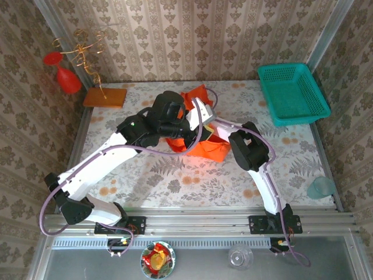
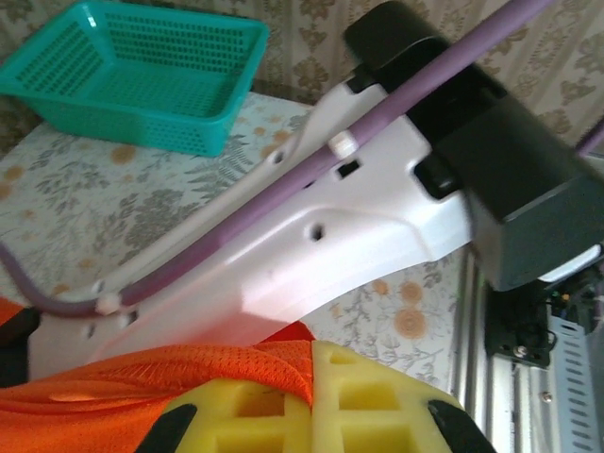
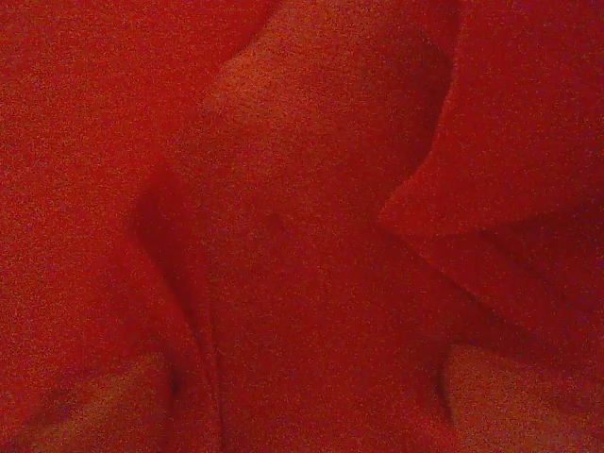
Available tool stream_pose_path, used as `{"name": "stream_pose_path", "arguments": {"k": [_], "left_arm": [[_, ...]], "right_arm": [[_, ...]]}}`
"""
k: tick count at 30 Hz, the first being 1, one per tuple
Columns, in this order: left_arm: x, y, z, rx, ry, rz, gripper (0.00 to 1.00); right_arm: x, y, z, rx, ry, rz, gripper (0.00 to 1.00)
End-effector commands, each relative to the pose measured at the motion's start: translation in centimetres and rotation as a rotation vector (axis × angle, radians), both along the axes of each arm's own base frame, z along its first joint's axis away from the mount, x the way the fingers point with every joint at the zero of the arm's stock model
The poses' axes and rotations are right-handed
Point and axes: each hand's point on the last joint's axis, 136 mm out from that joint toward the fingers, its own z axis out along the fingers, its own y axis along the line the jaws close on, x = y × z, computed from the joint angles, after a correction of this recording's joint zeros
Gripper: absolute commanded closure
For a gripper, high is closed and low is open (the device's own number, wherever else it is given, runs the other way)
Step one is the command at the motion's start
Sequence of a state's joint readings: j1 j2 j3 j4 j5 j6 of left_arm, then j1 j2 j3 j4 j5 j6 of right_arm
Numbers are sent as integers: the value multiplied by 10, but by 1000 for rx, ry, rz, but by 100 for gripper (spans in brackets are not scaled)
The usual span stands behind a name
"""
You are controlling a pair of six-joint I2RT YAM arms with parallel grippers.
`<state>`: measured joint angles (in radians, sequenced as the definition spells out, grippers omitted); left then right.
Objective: Fold the inside-out t-shirt
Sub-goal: Turn the T-shirt inside out at the center of the table.
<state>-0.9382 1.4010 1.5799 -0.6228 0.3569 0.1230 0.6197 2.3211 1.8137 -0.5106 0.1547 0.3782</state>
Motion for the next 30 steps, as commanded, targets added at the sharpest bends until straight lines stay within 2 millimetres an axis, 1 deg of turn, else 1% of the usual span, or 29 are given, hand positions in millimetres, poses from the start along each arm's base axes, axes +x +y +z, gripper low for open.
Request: {"name": "stream_pose_path", "arguments": {"k": [1, 6, 7, 8, 11, 13, 16, 19, 24, 25, 27, 30], "left_arm": [[22, 21, 22, -28, -37, 134, 100], [60, 48, 23, -61, -1, 278, 100], [72, 57, 21, -64, 4, 319, 100], [86, 66, 16, -54, 1, 387, 100], [122, 89, -3, -11, 25, 531, 100], [143, 101, -19, 8, 57, 593, 100], [166, 114, -44, 49, 91, 644, 100], [185, 123, -74, 86, 144, 674, 100], [206, 127, -122, 131, 223, 696, 100], [212, 133, -133, 131, 245, 712, 100], [220, 137, -153, 135, 287, 726, 100], [225, 138, -183, 155, 352, 724, 100]], "right_arm": [[-61, -42, -39, -104, 259, -14, 49], [-76, -55, -24, -60, 266, -17, 79], [-79, -56, -19, -53, 260, -9, 88], [-82, -55, -13, -39, 252, 0, 93], [-93, -54, 1, 5, 242, 17, 100], [-101, -57, 17, 22, 222, 27, 100], [-119, -57, 38, 58, 202, 61, 100], [-137, -54, 57, 106, 190, 96, 100], [-163, -48, 89, 175, 157, 153, 100], [-167, -46, 98, 193, 145, 166, 100], [-173, -41, 114, 230, 122, 190, 100], [-178, -36, 140, 276, 74, 212, 100]]}}
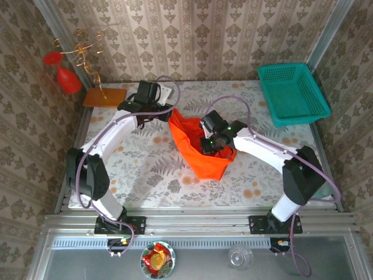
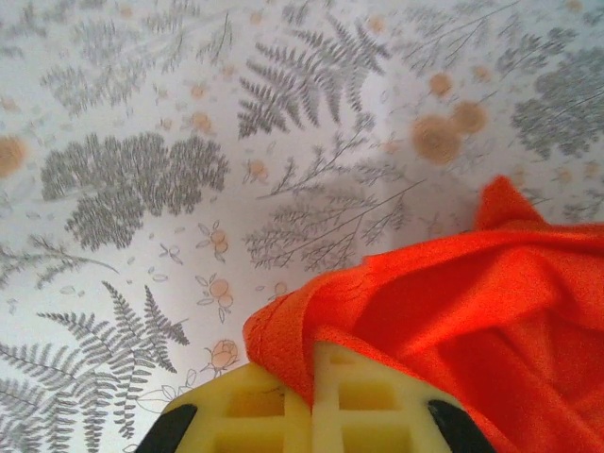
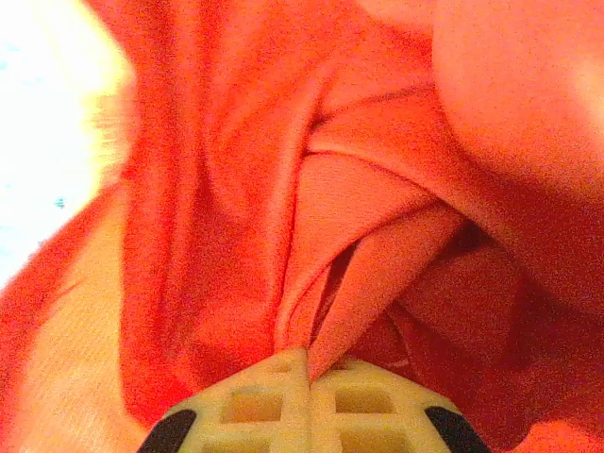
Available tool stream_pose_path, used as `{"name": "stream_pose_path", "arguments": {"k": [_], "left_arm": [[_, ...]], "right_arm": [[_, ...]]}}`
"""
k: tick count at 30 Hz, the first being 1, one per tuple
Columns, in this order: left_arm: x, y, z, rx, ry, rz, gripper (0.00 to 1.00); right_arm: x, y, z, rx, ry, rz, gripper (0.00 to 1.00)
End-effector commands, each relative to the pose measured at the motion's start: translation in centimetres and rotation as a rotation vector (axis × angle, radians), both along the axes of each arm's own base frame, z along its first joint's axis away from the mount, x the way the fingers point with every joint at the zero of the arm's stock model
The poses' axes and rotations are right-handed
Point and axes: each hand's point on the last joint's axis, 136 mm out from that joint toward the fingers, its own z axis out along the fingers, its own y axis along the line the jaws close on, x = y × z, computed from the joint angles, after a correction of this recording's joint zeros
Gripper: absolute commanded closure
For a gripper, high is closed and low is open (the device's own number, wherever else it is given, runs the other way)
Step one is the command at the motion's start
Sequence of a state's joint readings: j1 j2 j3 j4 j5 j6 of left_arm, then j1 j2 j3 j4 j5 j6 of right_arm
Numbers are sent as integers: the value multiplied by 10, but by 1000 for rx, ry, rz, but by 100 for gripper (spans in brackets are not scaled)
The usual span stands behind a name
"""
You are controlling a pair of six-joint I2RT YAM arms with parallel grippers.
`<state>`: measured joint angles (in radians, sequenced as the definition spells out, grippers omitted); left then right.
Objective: Fold the inside-out t-shirt
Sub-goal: Turn the T-shirt inside out at the center of the table.
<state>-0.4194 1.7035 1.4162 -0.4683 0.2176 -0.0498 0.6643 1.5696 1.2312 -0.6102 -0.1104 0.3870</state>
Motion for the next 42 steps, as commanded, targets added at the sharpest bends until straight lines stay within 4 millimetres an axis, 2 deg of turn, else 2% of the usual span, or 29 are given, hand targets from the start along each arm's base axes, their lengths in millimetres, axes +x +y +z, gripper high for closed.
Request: {"name": "stream_pose_path", "arguments": {"k": [1, 5, 6, 7, 11, 16, 20, 23, 25, 31, 35, 38, 39, 42], "left_arm": [[7, -1, -19, -47, 44, 14, 100], [6, 7, -53, -70, 113, 46, 100], [5, 10, -60, -78, 127, 58, 100], [4, 16, -67, -85, 139, 77, 100], [-5, 41, -89, -111, 178, 158, 100], [-14, 88, -99, -212, 185, 317, 100], [-21, 125, -96, -281, 169, 434, 100], [-26, 152, -93, -354, 146, 525, 100], [-29, 166, -90, -384, 137, 570, 100], [-37, 196, -80, -393, 106, 659, 100], [-41, 210, -73, -369, 82, 695, 100], [-44, 213, -74, -342, 93, 695, 100], [-44, 213, -75, -336, 98, 691, 100], [-46, 206, -77, -323, 114, 657, 100]], "right_arm": [[-12, 4, 29, 61, -35, 39, 100], [-7, 1, 71, 128, -147, 14, 100], [-5, 1, 76, 134, -165, 5, 100], [-6, -1, 95, 168, -214, -1, 100], [1, -14, 135, 225, -350, -71, 100], [7, -56, 167, 220, -491, -247, 100], [8, -99, 173, 197, -553, -409, 100], [7, -140, 164, 152, -570, -581, 100], [5, -161, 152, 126, -558, -653, 100], [-5, -212, 89, 28, -415, -837, 100], [-17, -230, 46, -16, -316, -922, 100], [-26, -234, 13, -15, -232, -969, 100], [-28, -233, 3, -12, -202, -975, 100], [-29, -215, -26, 13, -84, -916, 100]]}}
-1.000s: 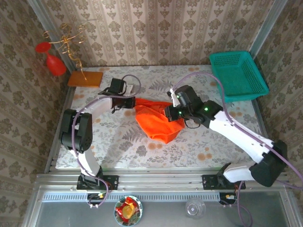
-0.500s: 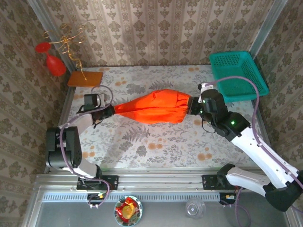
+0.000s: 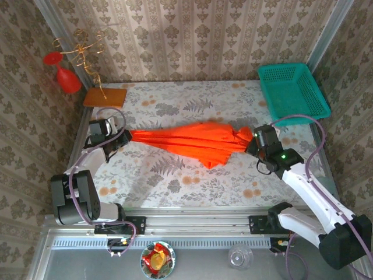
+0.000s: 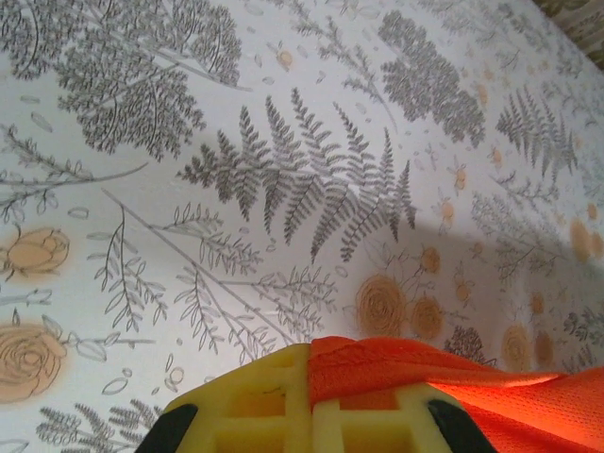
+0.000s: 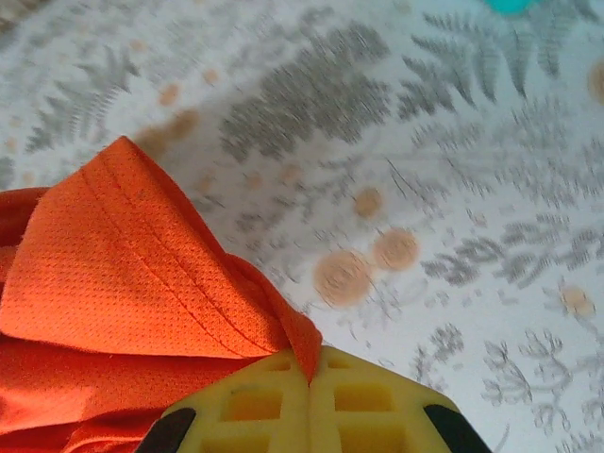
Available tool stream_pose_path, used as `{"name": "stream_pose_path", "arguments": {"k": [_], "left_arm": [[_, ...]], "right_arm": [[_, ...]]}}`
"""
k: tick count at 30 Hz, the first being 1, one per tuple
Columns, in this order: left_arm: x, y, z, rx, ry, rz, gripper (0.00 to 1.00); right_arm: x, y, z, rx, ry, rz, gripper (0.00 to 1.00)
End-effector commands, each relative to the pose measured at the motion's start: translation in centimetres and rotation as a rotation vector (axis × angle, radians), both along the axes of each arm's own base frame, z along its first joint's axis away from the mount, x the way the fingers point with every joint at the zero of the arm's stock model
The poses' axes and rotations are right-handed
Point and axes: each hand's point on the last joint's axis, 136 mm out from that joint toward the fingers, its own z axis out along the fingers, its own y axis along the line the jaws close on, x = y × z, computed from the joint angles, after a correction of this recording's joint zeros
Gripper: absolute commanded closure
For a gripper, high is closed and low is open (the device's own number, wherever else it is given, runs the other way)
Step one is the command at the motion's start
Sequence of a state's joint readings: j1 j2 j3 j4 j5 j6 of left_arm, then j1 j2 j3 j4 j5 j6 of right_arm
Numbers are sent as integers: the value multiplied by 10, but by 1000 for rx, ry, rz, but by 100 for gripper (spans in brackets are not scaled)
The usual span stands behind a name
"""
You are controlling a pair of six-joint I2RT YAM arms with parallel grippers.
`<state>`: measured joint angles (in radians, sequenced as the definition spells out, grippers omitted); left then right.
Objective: Fold the inside-out t-shirt
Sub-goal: Turn the T-shirt inside out at the center of the table.
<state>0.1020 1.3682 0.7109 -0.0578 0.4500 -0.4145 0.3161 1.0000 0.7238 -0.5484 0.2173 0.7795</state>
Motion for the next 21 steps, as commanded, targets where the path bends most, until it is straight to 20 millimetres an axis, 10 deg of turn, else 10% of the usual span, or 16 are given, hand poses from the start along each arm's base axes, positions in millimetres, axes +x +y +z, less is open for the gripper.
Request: {"name": "stream_pose_path", "arguments": {"k": [1, 7, 15, 21], "left_arm": [[3, 14, 1, 75, 11, 18, 100], [-5, -28, 12, 144, 36, -152, 80], [-18, -44, 31, 252, 26, -212, 55], [-42, -136, 48, 217, -32, -543, 49]], "right_arm": [[-6, -2, -28, 32, 102, -40, 100], [-4, 22, -31, 63, 204, 82, 58], [35, 89, -2, 128, 212, 409, 44], [63, 124, -26, 90, 351, 567, 36]]}}
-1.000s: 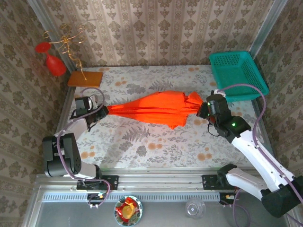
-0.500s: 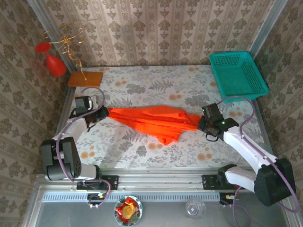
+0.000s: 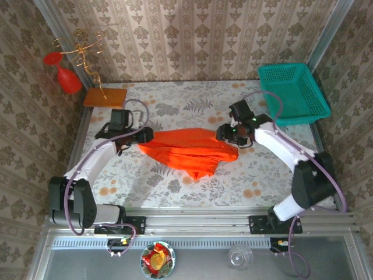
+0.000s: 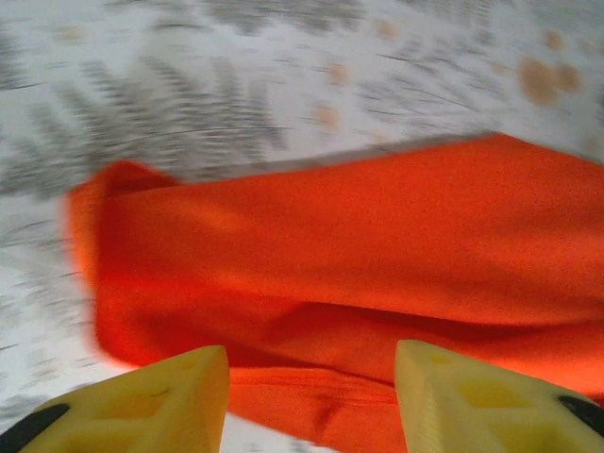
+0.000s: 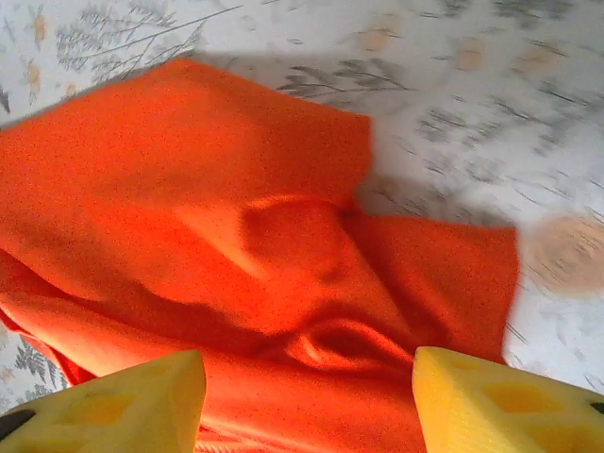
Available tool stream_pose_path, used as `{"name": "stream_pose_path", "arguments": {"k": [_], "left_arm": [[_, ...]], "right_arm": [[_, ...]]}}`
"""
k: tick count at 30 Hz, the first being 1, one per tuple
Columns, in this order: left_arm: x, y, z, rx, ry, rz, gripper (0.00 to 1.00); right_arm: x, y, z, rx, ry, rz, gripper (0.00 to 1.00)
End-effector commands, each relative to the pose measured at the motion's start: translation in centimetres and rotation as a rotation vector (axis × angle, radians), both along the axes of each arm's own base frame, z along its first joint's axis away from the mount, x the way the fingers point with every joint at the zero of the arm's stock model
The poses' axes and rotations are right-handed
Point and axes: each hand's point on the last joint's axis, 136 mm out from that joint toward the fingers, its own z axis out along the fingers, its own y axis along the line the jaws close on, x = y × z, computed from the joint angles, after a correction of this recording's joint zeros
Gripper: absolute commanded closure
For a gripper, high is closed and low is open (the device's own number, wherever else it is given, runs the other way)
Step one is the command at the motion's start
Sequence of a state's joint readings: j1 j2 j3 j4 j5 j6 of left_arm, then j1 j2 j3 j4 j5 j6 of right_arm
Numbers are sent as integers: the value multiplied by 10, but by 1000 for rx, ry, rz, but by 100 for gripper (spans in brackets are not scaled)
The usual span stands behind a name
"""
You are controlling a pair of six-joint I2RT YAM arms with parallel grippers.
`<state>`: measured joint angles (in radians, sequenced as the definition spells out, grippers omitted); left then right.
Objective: Fold the inside-out t-shirt
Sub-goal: Turn the T-shirt inside out at the center of the table.
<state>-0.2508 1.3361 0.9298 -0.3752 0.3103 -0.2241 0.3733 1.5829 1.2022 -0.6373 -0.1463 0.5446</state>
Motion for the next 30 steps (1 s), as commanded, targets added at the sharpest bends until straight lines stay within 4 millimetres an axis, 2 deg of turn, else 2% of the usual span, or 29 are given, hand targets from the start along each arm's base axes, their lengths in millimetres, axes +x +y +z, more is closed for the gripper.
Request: {"name": "stream_pose_path", "arguments": {"k": [1, 5, 8, 9, 10, 11, 13, 14, 18, 22, 25, 28, 30], "left_arm": [[-23, -49, 7, 1, 8, -201, 49], [-53, -109, 7, -2, 13, -390, 45], [-80, -143, -6, 13, 33, -540, 37], [-85, -149, -11, 32, 43, -567, 36], [-87, -152, -20, 68, 55, -590, 35], [-88, -154, -27, 98, 65, -603, 35], [-86, -160, -38, 140, 88, -619, 34], [-84, -165, -43, 152, 96, -620, 34], [-86, -194, -51, 155, 104, -676, 32], [-89, -210, -70, 187, 148, -702, 34], [-94, -210, -81, 201, 179, -711, 43], [-96, -200, -86, 227, 178, -703, 69], [-94, -187, -86, 249, 167, -679, 81]], "right_arm": [[-5, 13, -22, -43, 117, 139, 35], [9, 14, -45, -95, 174, 166, 31], [17, 19, -55, -89, 193, 175, 35], [18, 19, -57, -87, 196, 169, 41], [20, 20, -58, -80, 197, 160, 51], [22, 19, -58, -75, 195, 152, 63], [25, 18, -54, -62, 179, 129, 92], [25, 18, -52, -52, 170, 120, 100], [23, 19, -44, -19, 152, 98, 100], [25, 8, -34, -30, 110, 38, 100], [29, -14, -23, -48, 71, -41, 100], [34, -41, -10, -70, 24, -123, 100], [35, -60, -2, -89, -2, -174, 100]]}}
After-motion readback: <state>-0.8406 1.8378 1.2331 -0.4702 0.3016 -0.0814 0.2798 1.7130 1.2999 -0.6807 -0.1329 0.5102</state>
